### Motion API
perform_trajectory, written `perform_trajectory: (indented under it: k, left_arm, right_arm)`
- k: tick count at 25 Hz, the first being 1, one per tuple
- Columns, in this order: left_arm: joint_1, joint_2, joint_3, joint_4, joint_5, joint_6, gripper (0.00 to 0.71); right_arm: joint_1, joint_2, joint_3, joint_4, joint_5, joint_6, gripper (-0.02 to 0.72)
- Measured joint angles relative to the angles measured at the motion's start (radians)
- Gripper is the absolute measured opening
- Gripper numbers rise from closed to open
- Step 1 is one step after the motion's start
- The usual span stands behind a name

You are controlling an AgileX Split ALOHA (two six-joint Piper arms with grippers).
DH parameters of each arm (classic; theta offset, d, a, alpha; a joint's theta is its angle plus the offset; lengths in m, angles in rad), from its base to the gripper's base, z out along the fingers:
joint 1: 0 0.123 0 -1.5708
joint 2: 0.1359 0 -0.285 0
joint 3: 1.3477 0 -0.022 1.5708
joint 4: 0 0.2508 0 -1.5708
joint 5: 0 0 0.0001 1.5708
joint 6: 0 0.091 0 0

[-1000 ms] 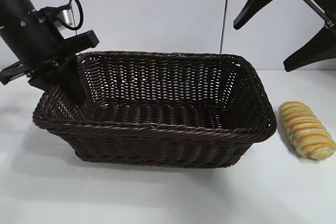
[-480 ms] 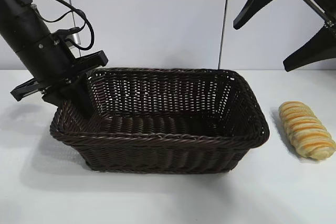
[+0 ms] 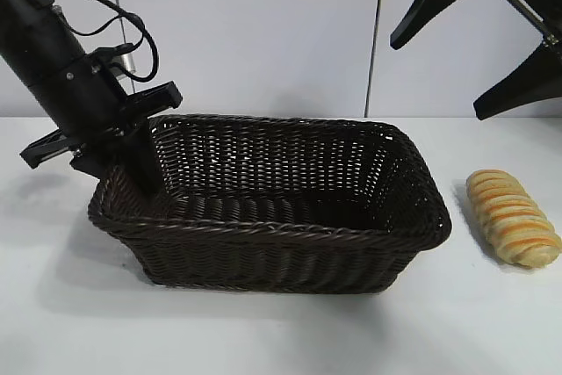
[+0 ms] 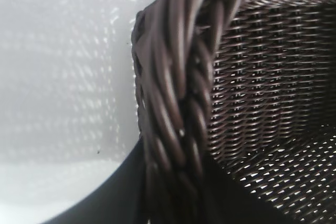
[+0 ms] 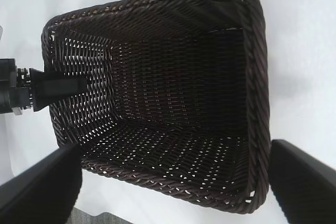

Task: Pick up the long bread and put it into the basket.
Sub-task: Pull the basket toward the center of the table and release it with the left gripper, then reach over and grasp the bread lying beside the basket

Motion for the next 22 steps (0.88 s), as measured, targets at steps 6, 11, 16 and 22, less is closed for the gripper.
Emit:
perform_trajectory:
  k: [6, 11, 16, 22]
  left_arm:
    - [0.0, -0.014, -0.118, 0.152, 0.126, -0.108, 0.688]
    - [0.0, -0.081, -0.159, 0.196, 0.16, -0.121, 0.693]
    - [0.0, -0.156, -0.161, 0.296, 0.178, -0.141, 0.693]
    - [0.097, -0.177, -0.219, 0.456, 0.251, -0.152, 0.694]
  right_arm:
    - [0.0, 0.0, 0.0, 0.0, 0.0, 0.0, 0.661]
    - [0.0, 0.0, 0.0, 0.0, 0.001, 0.0, 0.661]
    - [0.0, 0.0, 0.0, 0.0, 0.001, -0.002, 0.661]
    - [0.0, 0.0, 0.0, 0.0, 0.001, -0.003, 0.661]
